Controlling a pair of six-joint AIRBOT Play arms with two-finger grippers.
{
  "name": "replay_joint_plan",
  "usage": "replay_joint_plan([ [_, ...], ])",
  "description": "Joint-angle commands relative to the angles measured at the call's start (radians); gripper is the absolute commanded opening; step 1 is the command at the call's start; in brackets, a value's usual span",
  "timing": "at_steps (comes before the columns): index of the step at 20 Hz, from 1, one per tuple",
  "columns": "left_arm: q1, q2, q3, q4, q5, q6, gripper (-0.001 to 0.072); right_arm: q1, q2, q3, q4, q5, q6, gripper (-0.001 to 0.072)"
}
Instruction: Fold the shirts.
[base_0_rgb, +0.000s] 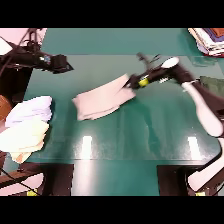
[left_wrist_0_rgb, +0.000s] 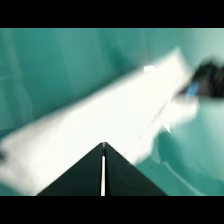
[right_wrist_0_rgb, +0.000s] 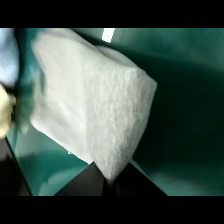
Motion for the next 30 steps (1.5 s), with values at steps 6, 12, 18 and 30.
replay_joint_plan([
  [6,-0.27,0.0,0.0,-0.002,0.131,0.002,0.0021,-0.66,0.245,0.003,-0.001,-0.027,-0.001,0.0011],
  [12,-0.318,0.0,0.0,-0.003,0.144,-0.002,0.0021,-0.993,0.251,0.002,-0.001,-0.122,-0.002,0.0011],
  [18,-0.318,0.0,0.0,-0.003,0.145,-0.006,0.0022,-1.043,0.251,0.032,0.002,-0.171,-0.027,0.0011],
  [30,-0.318,0.0,0.0,0.006,0.143,-0.005,0.0022,-1.074,0.252,0.341,-0.092,0.291,0.012,0.0011],
])
